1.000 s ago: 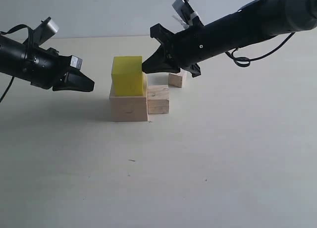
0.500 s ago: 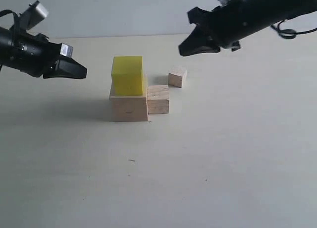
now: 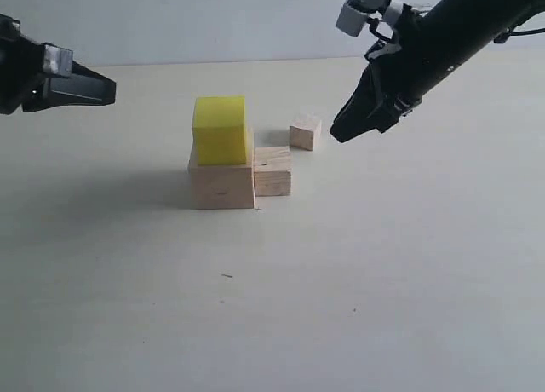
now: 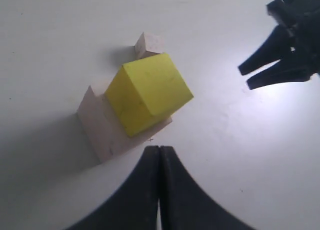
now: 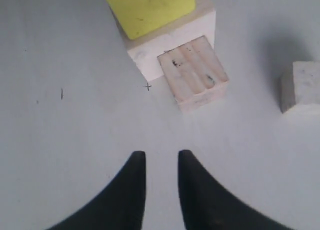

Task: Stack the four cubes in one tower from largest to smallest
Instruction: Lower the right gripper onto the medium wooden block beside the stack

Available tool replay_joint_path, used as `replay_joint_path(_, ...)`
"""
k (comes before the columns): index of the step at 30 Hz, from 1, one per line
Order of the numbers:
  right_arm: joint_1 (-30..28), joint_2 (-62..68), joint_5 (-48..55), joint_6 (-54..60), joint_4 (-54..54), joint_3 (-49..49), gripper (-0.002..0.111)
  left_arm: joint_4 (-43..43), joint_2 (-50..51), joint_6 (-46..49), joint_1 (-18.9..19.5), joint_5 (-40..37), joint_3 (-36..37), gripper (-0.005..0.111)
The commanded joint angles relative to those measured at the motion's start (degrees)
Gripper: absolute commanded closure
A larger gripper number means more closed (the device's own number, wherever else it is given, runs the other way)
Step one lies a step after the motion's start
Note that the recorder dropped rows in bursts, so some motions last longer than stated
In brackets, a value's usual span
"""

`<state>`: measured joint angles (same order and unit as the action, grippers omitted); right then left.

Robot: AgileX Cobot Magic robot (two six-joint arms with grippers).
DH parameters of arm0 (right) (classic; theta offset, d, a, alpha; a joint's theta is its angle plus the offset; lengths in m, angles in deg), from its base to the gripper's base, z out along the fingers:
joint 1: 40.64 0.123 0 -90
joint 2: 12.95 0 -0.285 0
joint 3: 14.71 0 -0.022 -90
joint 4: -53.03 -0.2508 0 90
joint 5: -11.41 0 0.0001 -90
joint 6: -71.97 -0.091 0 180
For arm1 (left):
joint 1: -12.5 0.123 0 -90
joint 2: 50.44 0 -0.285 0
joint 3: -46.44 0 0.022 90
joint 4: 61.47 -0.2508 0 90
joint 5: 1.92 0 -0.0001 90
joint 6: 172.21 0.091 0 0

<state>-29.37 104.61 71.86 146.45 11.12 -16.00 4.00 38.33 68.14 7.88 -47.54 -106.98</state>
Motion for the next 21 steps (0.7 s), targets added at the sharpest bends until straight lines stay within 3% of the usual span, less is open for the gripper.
replay_joint_path(1,0.0,2.4,-4.2,2.5,-2.5,-0.2,0.057,-1.1,-6.4,-2.8,-0.1,-1.1,2.3,0.107)
replay_joint_path(5,0.0,4.3,-7.9,5.1,-5.9,-0.2,0.045,-4.2,-11.1,-6.3,-0.1,-1.1,2.3,0.107)
replay_joint_path(12,0.0,7.0,-4.5,23.0,-15.0,-0.2,0.045,-9.2,-15.2,-10.6,-0.1,-1.1,2.3,0.107)
replay_joint_path(21,3.9,7.0,-6.2,29.1,-13.1,-0.2,0.045,-10.5,-15.9,-11.5,-0.1,-2.4,2.3,0.107)
